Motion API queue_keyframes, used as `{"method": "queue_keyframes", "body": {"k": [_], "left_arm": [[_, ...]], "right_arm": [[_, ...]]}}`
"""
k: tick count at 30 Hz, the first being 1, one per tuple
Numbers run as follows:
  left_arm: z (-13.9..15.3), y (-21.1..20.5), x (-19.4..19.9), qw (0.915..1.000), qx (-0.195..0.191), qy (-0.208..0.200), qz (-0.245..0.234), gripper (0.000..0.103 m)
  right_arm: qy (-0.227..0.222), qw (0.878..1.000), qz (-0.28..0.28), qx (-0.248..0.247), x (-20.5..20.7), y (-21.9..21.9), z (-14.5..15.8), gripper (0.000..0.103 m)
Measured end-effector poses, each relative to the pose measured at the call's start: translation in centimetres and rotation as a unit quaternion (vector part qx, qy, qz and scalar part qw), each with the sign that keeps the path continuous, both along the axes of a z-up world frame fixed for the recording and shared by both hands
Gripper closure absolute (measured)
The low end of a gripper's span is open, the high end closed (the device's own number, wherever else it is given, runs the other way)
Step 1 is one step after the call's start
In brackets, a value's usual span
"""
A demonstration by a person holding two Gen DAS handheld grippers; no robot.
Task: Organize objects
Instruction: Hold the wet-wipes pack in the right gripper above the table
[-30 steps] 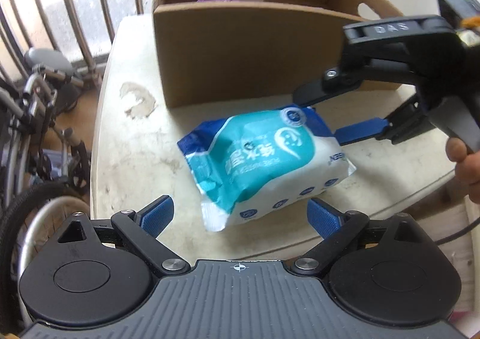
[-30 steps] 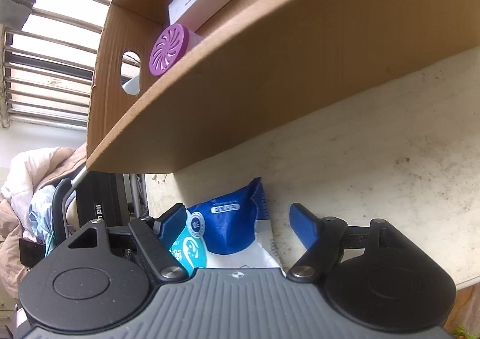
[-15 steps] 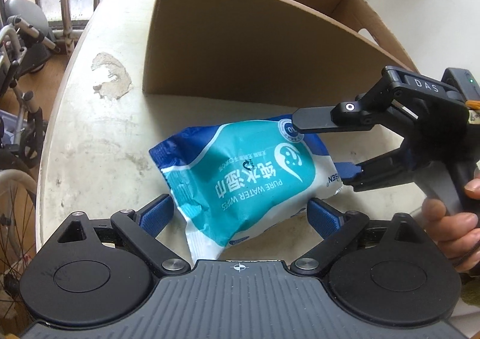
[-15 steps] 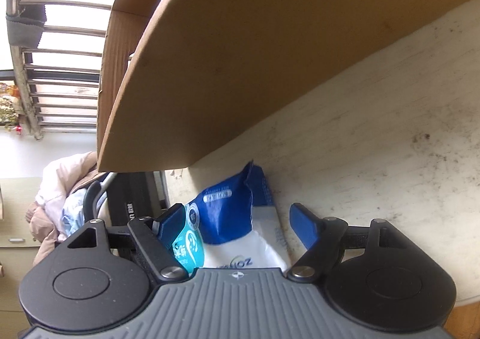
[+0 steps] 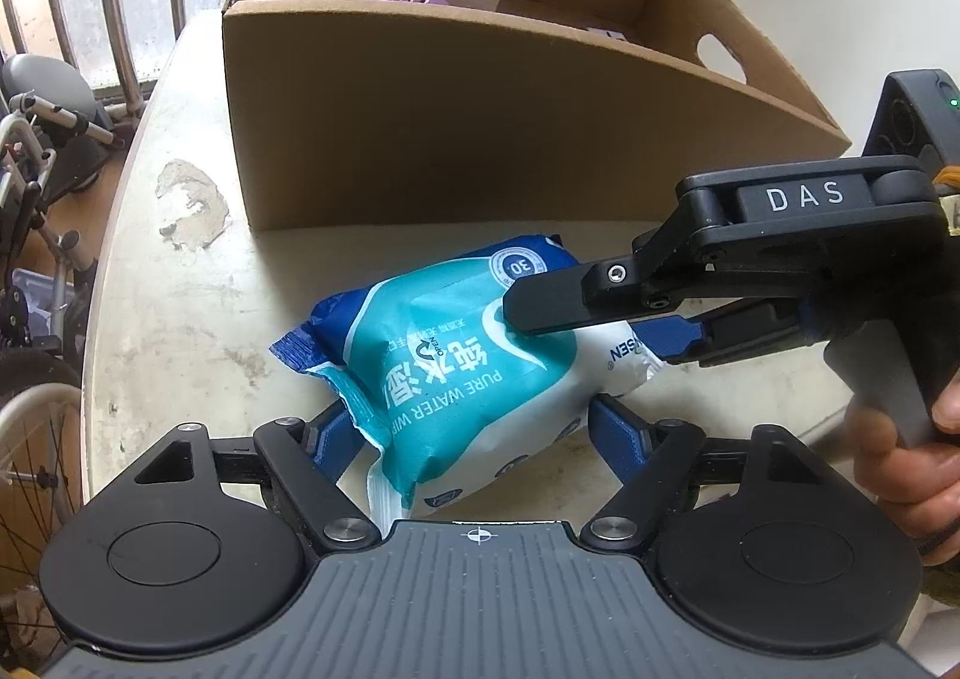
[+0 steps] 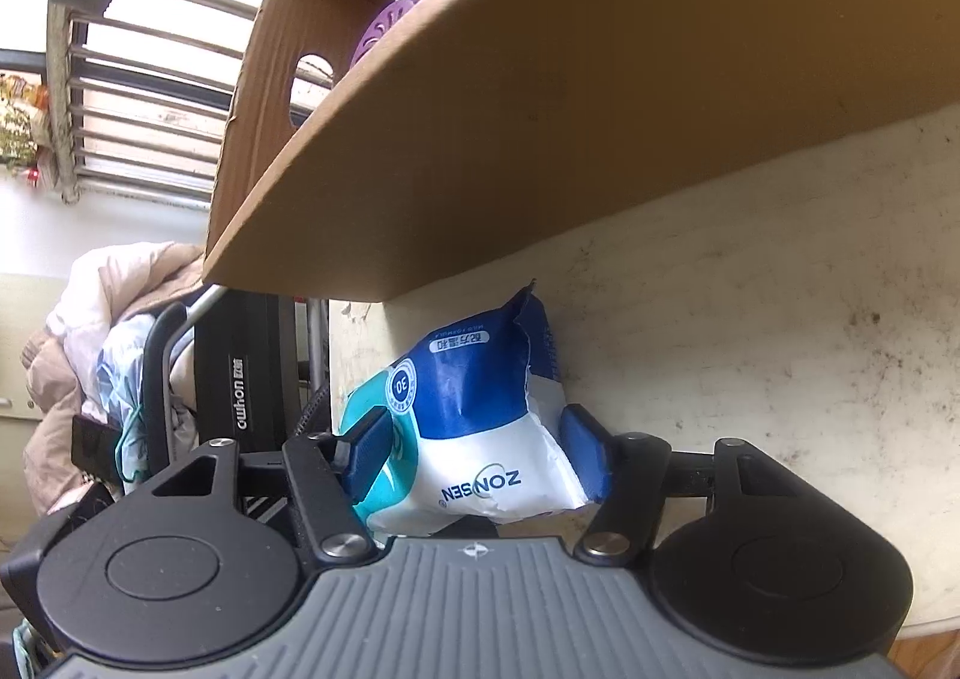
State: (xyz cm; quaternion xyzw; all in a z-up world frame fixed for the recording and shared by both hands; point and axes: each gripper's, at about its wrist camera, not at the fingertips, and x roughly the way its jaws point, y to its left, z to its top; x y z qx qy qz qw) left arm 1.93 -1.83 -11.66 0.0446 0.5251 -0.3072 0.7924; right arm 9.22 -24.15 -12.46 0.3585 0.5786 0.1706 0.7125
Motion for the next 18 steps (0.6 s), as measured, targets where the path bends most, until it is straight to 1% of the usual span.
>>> {"method": "queue_keyframes", "body": {"k": [4,8,11,16,18], "left_arm": [[-0.3,0.1,0.3,1.0000,0.005,0.001,-0.004,0.024],[-0.2,-0.7,-0.1,0.9987,0.037,-0.018,-0.029,0.024],[-0.3,-1.1,-0.1,0.9972,0.056,-0.021,-0.046,0.024],[-0.3,-1.1,0.5,0.9966,0.059,-0.015,-0.055,0.024],[-0.4,-1.0,0.4,0.9968,0.056,-0.016,-0.056,0.024]], "right_arm": [[0.003,1.000,0.009,0.006,-0.1,-0.1,-0.1,0.037],[-0.003,1.000,0.021,-0.002,-0.1,0.2,-0.1,0.037],[0.002,1.000,0.016,0.003,0.0,0.1,-0.3,0.036],[0.022,1.000,-0.008,0.018,0.4,-0.3,-1.0,0.033],[0.023,1.000,-0.011,0.016,0.6,-0.1,-1.1,0.030]]}}
